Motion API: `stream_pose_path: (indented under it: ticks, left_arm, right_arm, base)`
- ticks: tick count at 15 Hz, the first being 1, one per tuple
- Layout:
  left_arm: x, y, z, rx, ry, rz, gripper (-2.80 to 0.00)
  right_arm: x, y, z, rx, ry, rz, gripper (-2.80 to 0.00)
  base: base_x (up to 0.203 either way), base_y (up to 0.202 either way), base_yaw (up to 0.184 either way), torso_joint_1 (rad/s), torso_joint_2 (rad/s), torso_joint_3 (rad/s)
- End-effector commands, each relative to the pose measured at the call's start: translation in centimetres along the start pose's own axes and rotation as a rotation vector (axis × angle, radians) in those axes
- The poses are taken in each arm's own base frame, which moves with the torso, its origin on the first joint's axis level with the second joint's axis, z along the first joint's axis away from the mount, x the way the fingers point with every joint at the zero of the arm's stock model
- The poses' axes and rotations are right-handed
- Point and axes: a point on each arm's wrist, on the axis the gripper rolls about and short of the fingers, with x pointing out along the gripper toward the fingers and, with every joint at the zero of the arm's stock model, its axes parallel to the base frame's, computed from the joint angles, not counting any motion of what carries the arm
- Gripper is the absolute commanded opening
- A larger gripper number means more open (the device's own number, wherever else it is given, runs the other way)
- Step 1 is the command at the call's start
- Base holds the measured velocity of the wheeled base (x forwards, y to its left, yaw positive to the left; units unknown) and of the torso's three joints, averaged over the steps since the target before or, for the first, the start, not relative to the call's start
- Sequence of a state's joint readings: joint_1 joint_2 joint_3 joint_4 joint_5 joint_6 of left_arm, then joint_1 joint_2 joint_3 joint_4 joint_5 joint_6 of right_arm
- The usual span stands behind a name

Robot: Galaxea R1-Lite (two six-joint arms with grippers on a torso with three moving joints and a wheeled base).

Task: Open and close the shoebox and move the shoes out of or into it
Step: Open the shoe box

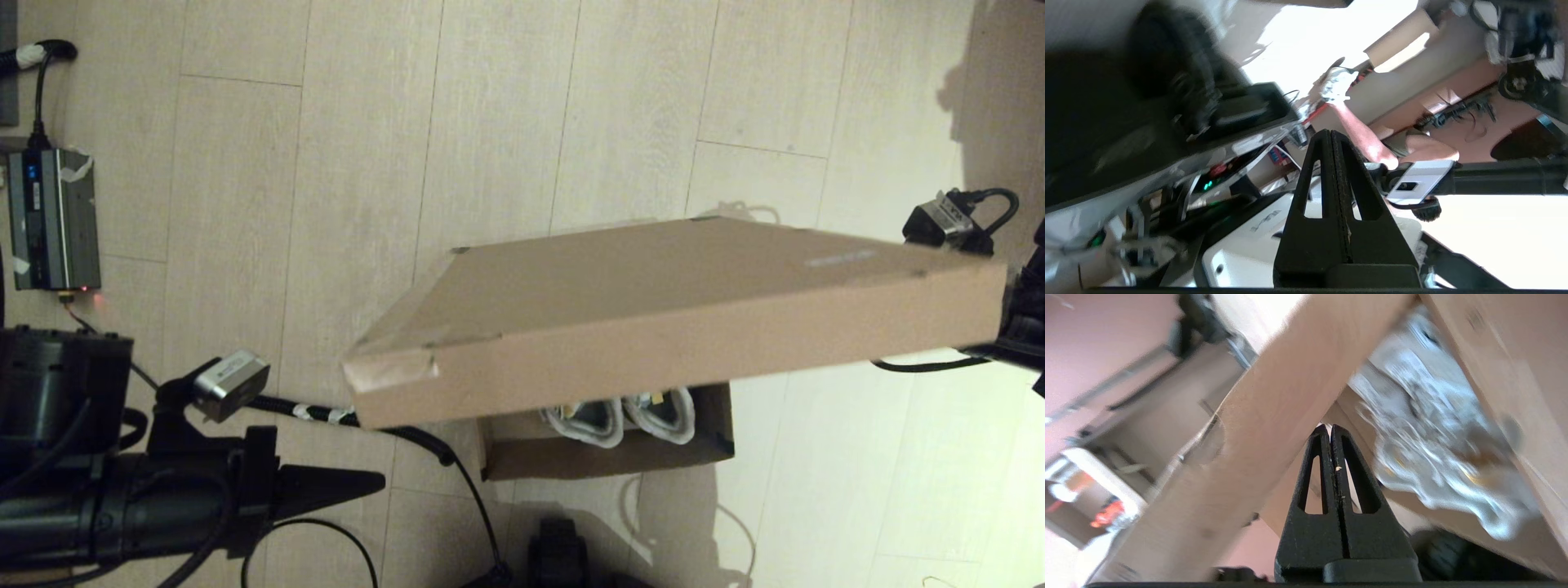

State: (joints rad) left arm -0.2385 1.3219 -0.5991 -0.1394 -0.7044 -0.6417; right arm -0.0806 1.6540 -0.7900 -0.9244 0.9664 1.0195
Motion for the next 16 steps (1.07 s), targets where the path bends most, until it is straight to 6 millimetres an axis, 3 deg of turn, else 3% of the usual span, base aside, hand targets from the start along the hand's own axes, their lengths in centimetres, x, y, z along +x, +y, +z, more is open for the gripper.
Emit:
stream_pose_path:
  ticks: [1, 3, 6, 8, 9, 11, 13, 15, 16]
  left_arm:
    - [1.1, -0.9, 1.4, 0.022, 0.013, -0.028, -2.80]
    - [2.3, -2.1, 3.2, 0.057, 0.009, -0.058, -2.80]
    - [4.6, -2.2, 5.4, 0.106, -0.022, -0.093, -2.80]
    - [5.1, -1.8, 5.6, 0.113, -0.032, -0.089, -2.80]
    - [5.7, -0.7, 5.0, 0.090, -0.025, -0.037, -2.80]
    - [7.5, 1.8, 4.7, 0.069, -0.092, 0.154, -2.80]
    - [8.8, 2.8, 4.9, 0.107, -0.206, 0.250, -2.80]
    - [9.5, 3.0, 5.2, 0.120, -0.234, 0.271, -2.80]
    - [10.1, 3.1, 5.5, 0.123, -0.244, 0.281, -2.80]
  right_arm:
    - [0.6, 0.7, 1.4, -0.007, -0.012, 0.031, -2.80]
    - [1.7, 0.5, 2.9, 0.026, -0.020, 0.049, -2.80]
    - [3.1, -0.6, 3.7, 0.064, -0.016, 0.052, -2.80]
    - [2.8, -1.2, 3.5, 0.069, -0.020, 0.034, -2.80]
    - [2.2, -2.0, 3.4, 0.054, -0.040, 0.002, -2.80]
    - [2.1, -4.5, 3.2, -0.074, -0.136, -0.124, -2.80]
    - [3.1, -6.7, 2.7, -0.261, -0.249, -0.376, -2.80]
    - [4.8, -6.8, 1.6, -0.465, -0.251, -0.614, -2.80]
    - [5.7, -6.0, 0.8, -0.528, -0.220, -0.650, -2.80]
  base:
    - [0.000, 0.000, 0.000, 0.000, 0.00, 0.000]
    - [0.000, 0.000, 0.000, 0.000, 0.00, 0.000]
    - [0.000, 0.000, 0.000, 0.000, 0.00, 0.000]
    - [0.000, 0.000, 0.000, 0.000, 0.00, 0.000]
    - [0.000, 0.000, 0.000, 0.000, 0.00, 0.000]
    - [0.000, 0.000, 0.000, 0.000, 0.00, 0.000]
    - [0.000, 0.000, 0.000, 0.000, 0.00, 0.000]
    - [0.000, 0.000, 0.000, 0.000, 0.00, 0.000]
    - [0.000, 0.000, 0.000, 0.000, 0.00, 0.000]
